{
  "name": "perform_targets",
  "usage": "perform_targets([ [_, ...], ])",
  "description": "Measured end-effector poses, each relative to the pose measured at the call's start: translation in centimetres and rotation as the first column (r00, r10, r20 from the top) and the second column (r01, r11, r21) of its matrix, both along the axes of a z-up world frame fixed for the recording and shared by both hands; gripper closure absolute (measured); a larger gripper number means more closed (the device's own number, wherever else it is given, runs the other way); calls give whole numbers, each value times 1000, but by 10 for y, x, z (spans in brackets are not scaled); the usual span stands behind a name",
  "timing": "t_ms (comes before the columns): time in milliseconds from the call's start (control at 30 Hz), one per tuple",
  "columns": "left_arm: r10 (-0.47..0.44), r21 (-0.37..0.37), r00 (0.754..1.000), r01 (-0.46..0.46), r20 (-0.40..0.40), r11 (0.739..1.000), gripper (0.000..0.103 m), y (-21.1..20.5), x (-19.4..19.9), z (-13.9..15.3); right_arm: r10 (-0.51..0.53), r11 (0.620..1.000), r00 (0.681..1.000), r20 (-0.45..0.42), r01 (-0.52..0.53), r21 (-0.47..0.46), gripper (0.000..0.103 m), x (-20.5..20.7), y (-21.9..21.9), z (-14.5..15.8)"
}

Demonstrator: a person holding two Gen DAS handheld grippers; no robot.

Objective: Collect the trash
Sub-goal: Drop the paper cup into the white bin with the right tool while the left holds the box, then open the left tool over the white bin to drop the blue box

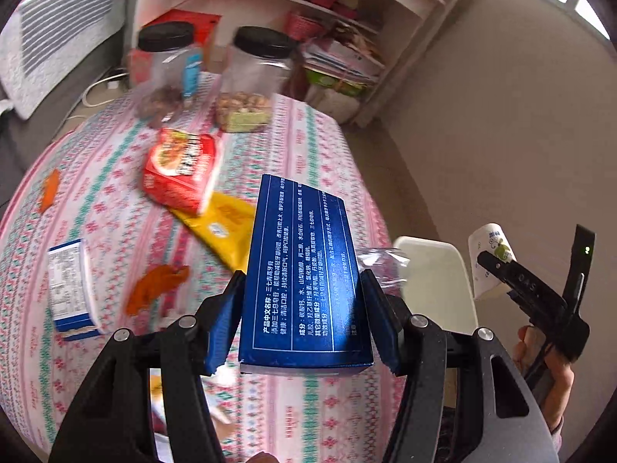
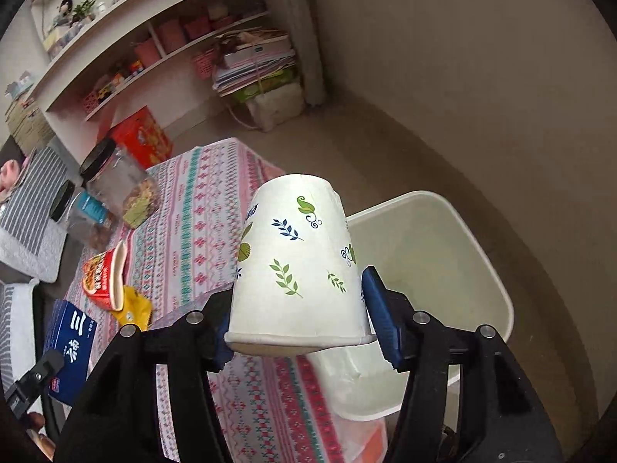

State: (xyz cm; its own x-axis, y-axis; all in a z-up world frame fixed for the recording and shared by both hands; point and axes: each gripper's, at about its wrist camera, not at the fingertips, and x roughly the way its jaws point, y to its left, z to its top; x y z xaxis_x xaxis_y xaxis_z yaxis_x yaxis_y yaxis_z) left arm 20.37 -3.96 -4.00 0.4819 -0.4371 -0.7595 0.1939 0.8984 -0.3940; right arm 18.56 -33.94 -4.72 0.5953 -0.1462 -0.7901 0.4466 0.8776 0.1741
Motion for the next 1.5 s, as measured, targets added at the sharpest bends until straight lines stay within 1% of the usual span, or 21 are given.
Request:
perform_targets([
  [67,-39,4,999,39,4,999,44,-22,0,0,-59,998,998,18,60,-23,36,-8,-16,6],
  [100,-60,12,998,60,6,998,44,-34,0,0,-83,996,996,29,84,-26,29,-12,-22,9],
  [133,-73,16,997,73,4,997,44,-43,0,-1,-107,994,993,45,108,-25,26,-16,-29,13],
  [167,-88,15,996,88,-1,996,44,-55,0,-3,-125,992,991,56,126,-24,25,-20,-35,15],
  [233,-119,3,993,119,-21,993,44,-83,3,-7,-162,987,984,78,163,-12,21,-28,-48,20],
  [367,-175,7,984,175,-42,984,44,-129,4,-13,-224,974,968,114,220,48,17,-40,-72,25],
  [633,-263,-4,962,264,-68,965,43,-201,7,-19,-299,953,941,160,285,105,15,-61,-105,31],
  [667,-273,-13,960,273,-65,962,40,-209,8,-19,-304,951,939,163,290,107,15,-62,-108,32],
  [700,-284,-27,957,283,-58,959,33,-215,8,-18,-310,949,936,167,296,106,15,-64,-110,32],
  [733,-288,-35,956,287,-51,957,21,-218,8,-17,-315,948,934,170,301,102,15,-66,-112,33],
  [767,-286,-33,957,285,-37,958,21,-222,7,-15,-316,948,933,171,303,98,15,-67,-113,33],
  [833,-287,-18,958,286,-29,958,21,-224,7,-13,-310,950,935,173,299,90,14,-66,-114,34],
  [933,-263,43,965,262,3,964,21,-217,3,-10,-299,954,938,176,292,68,13,-64,-110,36],
  [1000,-231,85,972,228,33,970,21,-207,-1,-7,-286,958,941,182,282,51,12,-66,-107,38],
  [1067,-205,105,977,198,57,974,18,-196,-2,-4,-266,964,946,185,266,22,11,-64,-99,39],
  [1133,-171,140,981,157,93,978,18,-183,-3,-1,-238,969,954,184,246,-24,10,-61,-88,40],
  [1200,-142,157,982,122,126,980,17,-172,-3,4,-210,969,960,185,229,-87,8,-58,-76,42],
  [1267,-108,175,981,79,162,981,14,-158,-5,10,-183,963,965,189,215,-165,7,-55,-59,44],
  [1333,-76,198,977,36,201,980,13,-146,-5,15,-158,955,969,190,199,-219,7,-53,-44,45],
  [1400,-36,226,970,-19,239,974,11,-132,-7,19,-132,950,972,192,179,-254,7,-51,-30,46],
  [1500,19,246,965,-85,262,965,10,-112,-6,20,-91,949,979,183,141,-283,7,-47,-9,45],
])
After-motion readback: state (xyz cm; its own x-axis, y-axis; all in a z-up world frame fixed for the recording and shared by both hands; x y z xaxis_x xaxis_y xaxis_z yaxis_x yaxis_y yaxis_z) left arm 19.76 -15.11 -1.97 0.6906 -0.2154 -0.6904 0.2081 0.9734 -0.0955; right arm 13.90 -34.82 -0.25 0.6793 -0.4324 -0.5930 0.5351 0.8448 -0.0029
